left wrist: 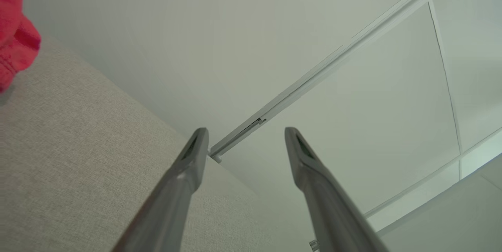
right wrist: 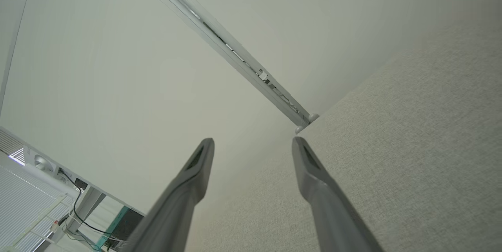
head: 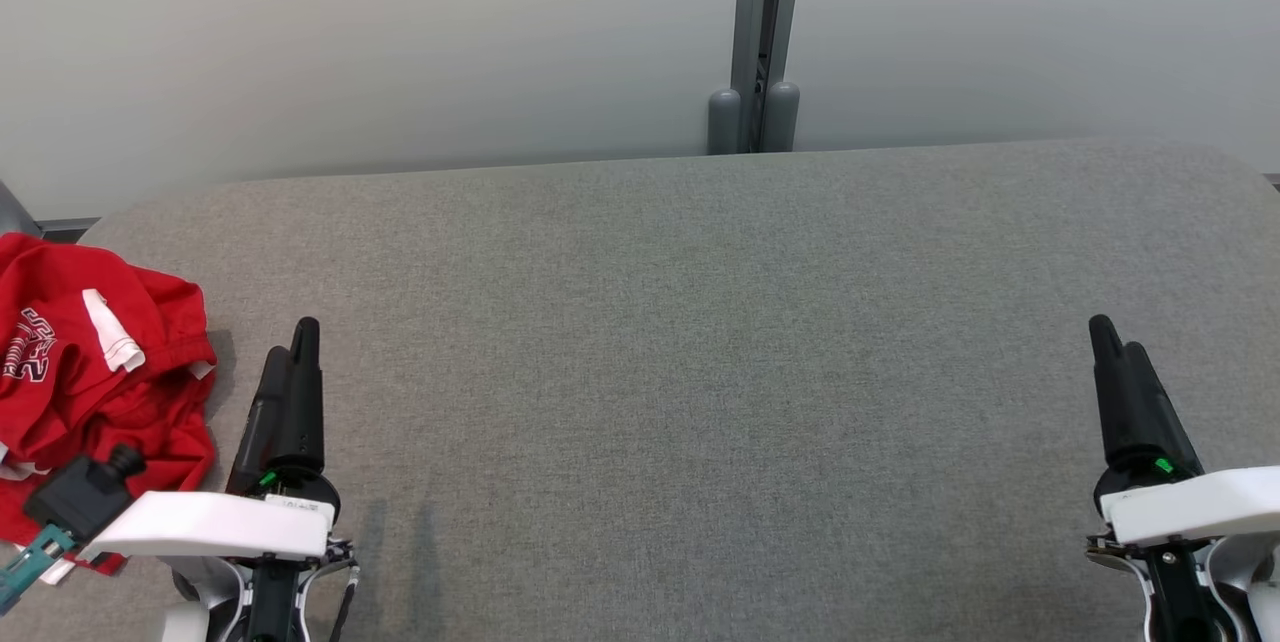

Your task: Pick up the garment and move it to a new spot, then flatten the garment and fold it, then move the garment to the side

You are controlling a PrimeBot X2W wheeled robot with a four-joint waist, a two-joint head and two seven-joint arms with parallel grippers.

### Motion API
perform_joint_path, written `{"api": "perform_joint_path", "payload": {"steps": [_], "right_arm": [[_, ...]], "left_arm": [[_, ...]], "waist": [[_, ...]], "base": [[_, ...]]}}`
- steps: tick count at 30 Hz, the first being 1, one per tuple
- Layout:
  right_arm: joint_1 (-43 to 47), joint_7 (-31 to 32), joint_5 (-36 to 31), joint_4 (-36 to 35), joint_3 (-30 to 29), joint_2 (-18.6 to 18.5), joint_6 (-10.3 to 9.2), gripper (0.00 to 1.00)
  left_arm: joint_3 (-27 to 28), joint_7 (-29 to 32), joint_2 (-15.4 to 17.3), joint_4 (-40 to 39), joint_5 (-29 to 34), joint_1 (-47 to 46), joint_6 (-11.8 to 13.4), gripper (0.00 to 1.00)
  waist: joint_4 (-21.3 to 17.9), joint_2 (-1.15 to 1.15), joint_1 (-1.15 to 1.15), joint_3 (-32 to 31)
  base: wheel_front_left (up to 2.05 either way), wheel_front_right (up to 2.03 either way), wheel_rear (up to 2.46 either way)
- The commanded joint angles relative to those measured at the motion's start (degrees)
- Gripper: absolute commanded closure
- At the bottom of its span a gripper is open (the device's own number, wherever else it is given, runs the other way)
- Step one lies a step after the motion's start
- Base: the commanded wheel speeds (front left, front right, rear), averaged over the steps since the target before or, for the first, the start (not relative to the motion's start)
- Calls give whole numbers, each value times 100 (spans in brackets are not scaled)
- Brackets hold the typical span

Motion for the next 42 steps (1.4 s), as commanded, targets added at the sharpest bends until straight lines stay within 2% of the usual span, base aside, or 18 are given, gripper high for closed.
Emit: {"api": "perform_joint_path", "payload": {"steps": [1,12,27,42], "right_arm": [[-99,-75,-337,-128,45,-93,9,0],[-43,-294,-1684,5,145,-170,9,0],[-99,-548,-2926,465,142,-141,10,0],[-148,-780,-3735,695,237,-102,11,0]], "left_arm": [[-18,-65,62,-80,293,-132,-5,0],[-186,-277,169,208,1529,-76,35,0],[-367,-537,291,508,2750,-105,202,0],[-427,-765,320,679,3546,-122,279,0]], "waist": [[-2,0,0,-5],[-30,0,0,-42],[-63,0,0,-73],[-86,0,0,-80]], "base": [[0,0,0],[0,0,0],[0,0,0],[0,0,0]]}}
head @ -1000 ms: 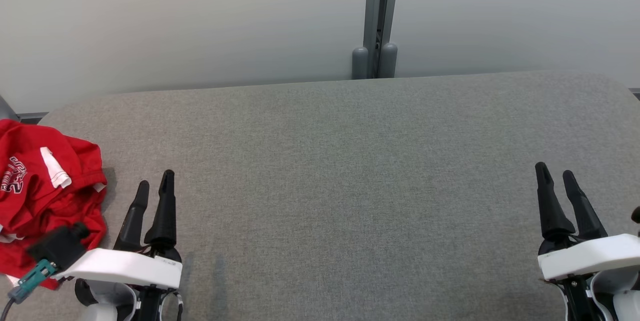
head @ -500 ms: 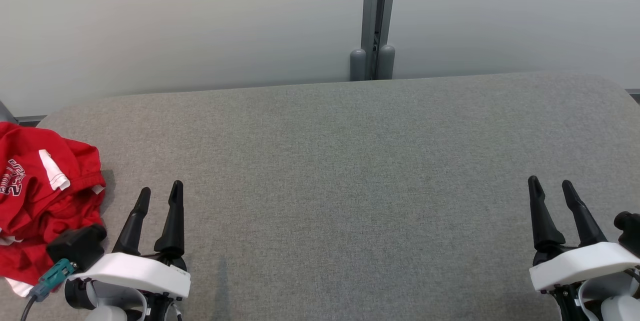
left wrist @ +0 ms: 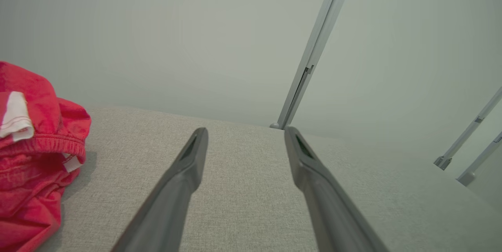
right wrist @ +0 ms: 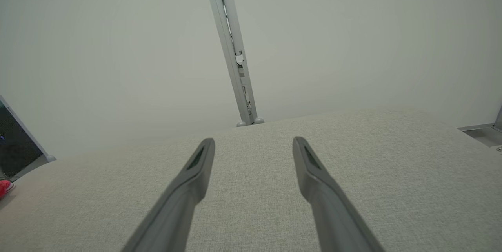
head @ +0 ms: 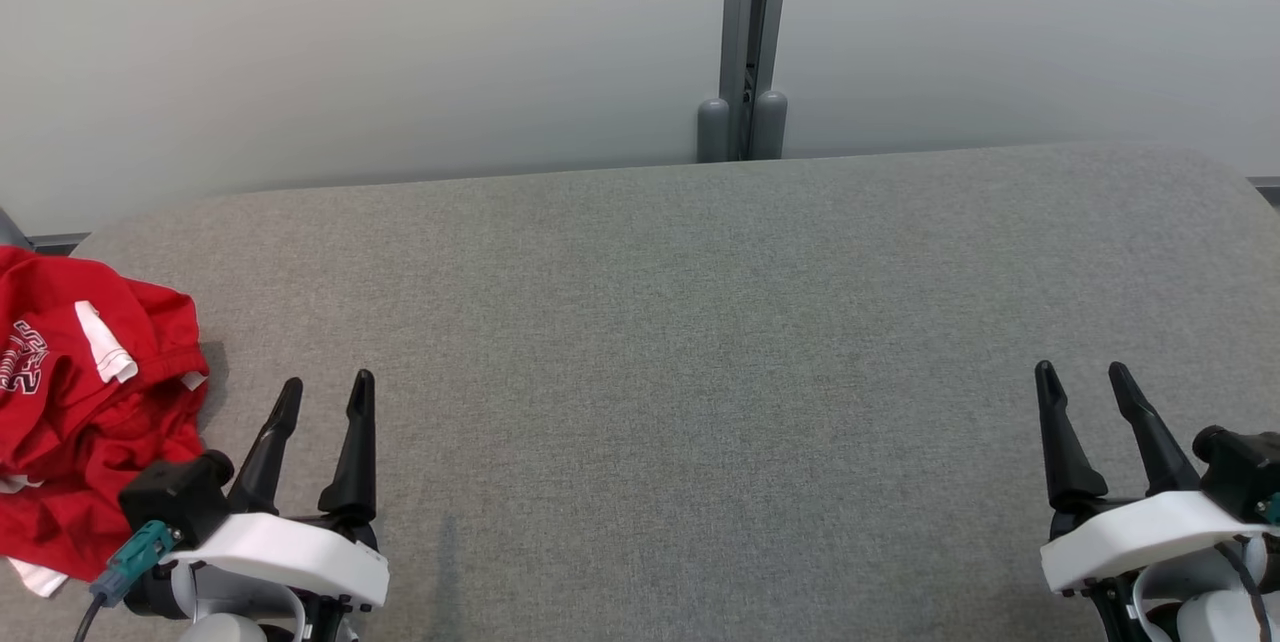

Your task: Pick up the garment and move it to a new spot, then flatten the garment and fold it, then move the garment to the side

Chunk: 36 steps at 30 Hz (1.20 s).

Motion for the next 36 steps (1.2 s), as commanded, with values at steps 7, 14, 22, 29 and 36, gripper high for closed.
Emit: {"api": "perform_joint_path", "payload": {"steps": [7,14,22,29,36], "right_arm": [[-103,-168,-245,70,33,16,9,0],[-94,-254,-384,195,110,18,10,0],[-103,-344,-469,307,226,-27,10,0],[-108,-420,-583,358,241,-67,11,0],[-108,-495,-718,388,212,-39,11,0]], "left_arm": [[13,-152,18,111,365,-140,9,0],[67,-243,-26,244,557,-152,-9,0],[92,-324,-67,384,774,-163,-21,0],[137,-405,-85,470,981,-171,-18,0],[145,-484,-90,579,1183,-202,-59,0]], "waist": [[-29,0,0,0],[-45,0,0,-11],[-49,0,0,-16],[-48,0,0,-29],[-49,0,0,-31]], "base": [[0,0,0],[0,0,0],[0,0,0],[0,0,0],[0,0,0]]}}
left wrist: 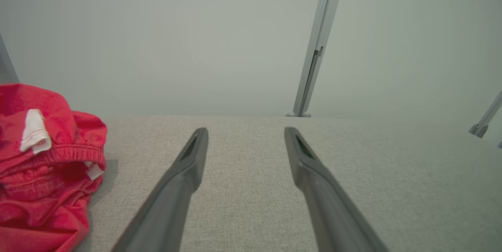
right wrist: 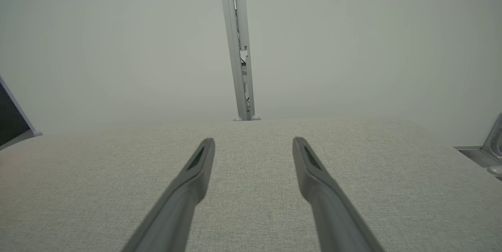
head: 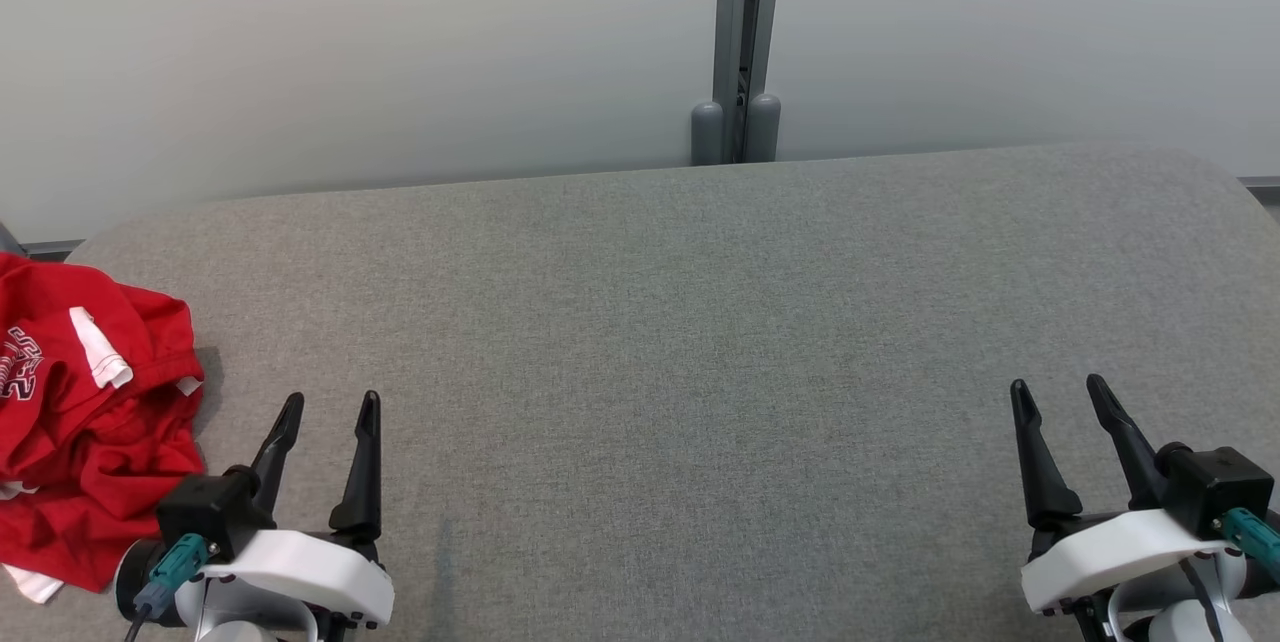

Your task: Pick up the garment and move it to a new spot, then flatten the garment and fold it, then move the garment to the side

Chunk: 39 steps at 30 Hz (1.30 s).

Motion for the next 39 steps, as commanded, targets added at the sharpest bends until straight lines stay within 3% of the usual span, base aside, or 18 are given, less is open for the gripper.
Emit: {"api": "perform_joint_path", "payload": {"steps": [1,12,30,39], "right_arm": [[-73,-61,-113,6,-12,-25,11,0],[-62,-175,-289,74,21,-32,11,0],[38,-169,-161,6,-27,-22,11,0],[110,-169,-172,-91,-76,1,11,0]], "left_arm": [[11,-50,17,16,117,-128,-35,0],[18,-157,4,160,405,-156,-54,0],[26,-157,-29,296,232,-172,-92,0],[44,-150,-12,321,175,-242,-84,0]], "waist": [[0,0,0,1],[4,0,0,-10],[65,0,0,-36],[449,0,0,-56]], "base": [[0,0,0],[0,0,0],[0,0,0],[0,0,0]]}}
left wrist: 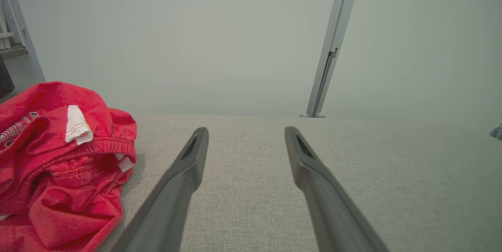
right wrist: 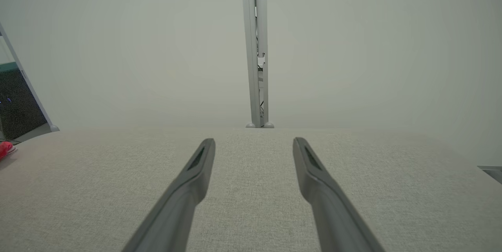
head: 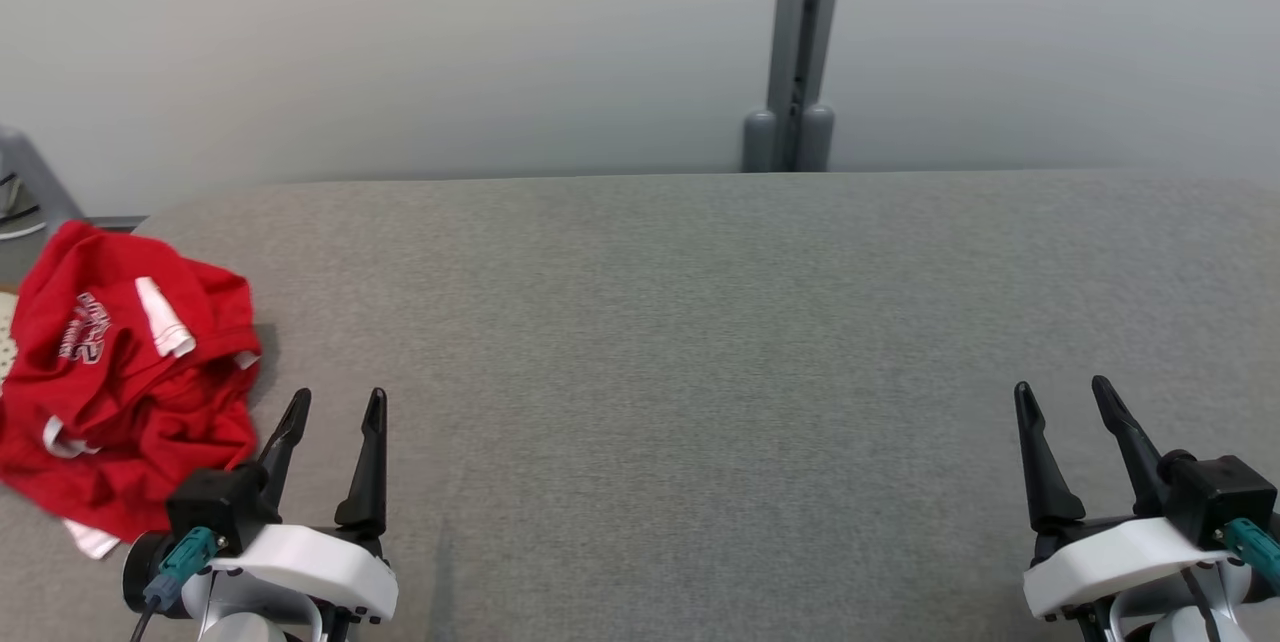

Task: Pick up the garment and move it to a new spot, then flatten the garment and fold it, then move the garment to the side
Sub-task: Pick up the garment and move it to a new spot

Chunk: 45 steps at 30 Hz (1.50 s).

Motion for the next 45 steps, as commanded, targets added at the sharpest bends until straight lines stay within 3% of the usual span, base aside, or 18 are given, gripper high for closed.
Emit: {"api": "perform_joint_path", "payload": {"steps": [1,14,22,31,45], "right_arm": [[41,-40,45,-29,-4,-13,10,0],[107,-36,-41,-206,250,40,10,0],[58,-36,-192,-256,457,120,6,0],[58,-36,-182,-273,526,196,6,0],[67,-36,-160,-294,534,190,6,0]], "left_arm": [[24,-11,43,4,-26,-75,12,0],[132,-10,133,-4,-39,68,104,0],[220,-10,243,-4,-41,180,172,0],[247,-10,238,-65,-50,258,233,0],[230,-10,239,-59,-81,148,248,0]], "waist": [[141,0,0,-15],[1536,0,0,-145],[2083,0,0,-177],[2288,0,0,-164],[2247,0,0,-60]], "base": [[0,0,0],[0,0,0],[0,0,0],[0,0,0],[0,0,0]]}}
